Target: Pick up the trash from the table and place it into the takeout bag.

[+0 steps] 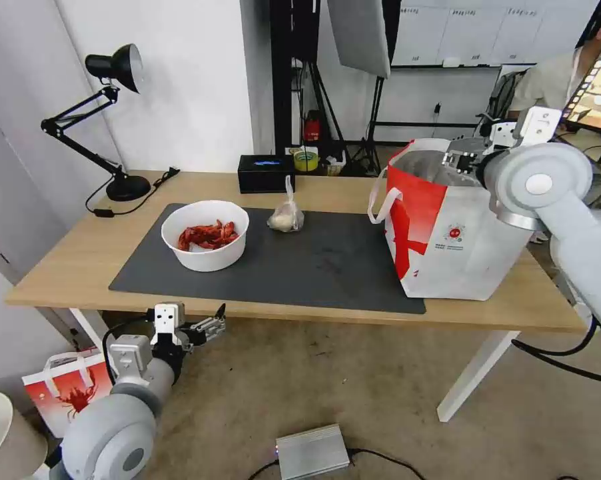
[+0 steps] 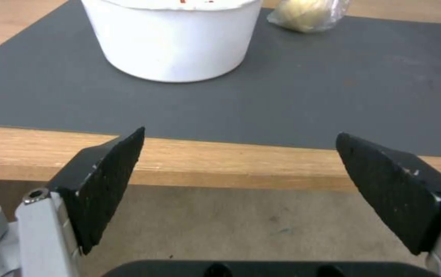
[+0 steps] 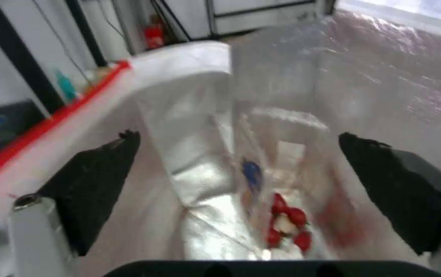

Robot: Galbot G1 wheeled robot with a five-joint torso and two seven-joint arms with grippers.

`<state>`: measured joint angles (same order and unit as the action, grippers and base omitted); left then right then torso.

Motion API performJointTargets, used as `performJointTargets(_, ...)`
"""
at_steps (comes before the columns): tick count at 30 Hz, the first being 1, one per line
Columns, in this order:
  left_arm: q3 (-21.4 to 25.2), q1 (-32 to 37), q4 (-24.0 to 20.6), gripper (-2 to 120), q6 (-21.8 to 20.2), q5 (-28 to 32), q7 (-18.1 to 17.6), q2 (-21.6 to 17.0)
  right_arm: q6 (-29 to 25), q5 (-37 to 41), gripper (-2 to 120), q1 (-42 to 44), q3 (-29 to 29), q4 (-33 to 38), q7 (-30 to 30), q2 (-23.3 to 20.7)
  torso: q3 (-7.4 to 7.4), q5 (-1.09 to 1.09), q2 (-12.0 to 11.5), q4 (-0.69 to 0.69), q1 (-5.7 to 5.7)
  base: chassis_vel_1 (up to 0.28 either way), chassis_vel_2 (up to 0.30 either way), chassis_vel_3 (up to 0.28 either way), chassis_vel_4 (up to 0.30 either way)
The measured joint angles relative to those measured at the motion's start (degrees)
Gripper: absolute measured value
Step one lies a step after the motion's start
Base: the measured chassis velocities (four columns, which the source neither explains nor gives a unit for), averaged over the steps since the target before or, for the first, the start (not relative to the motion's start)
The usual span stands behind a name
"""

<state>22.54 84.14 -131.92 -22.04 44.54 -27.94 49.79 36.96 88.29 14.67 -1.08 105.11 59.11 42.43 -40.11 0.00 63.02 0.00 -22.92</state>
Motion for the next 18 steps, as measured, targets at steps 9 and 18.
performJointTargets(9, 0.07, 0.01, -0.05, 100, -0.01, 0.02, -0.03, -0.02, -14.49, -17.87, 100, 3.82, -0.40, 1.24, -20.73, 0.76, 0.00, 0.00, 0.00, 0.00, 0.00, 0.000, 0.000, 0.000, 0.000)
performJointTargets(18, 0.76, 0.20, -0.32, 100, -0.01, 0.10, -0.08, -0.27, -24.98, -28.42, 100, 9.10, 0.13, 5.96, -33.04, -1.25, 0.00, -0.01, 0.00, 0.01, 0.00, 0.000, 0.000, 0.000, 0.000)
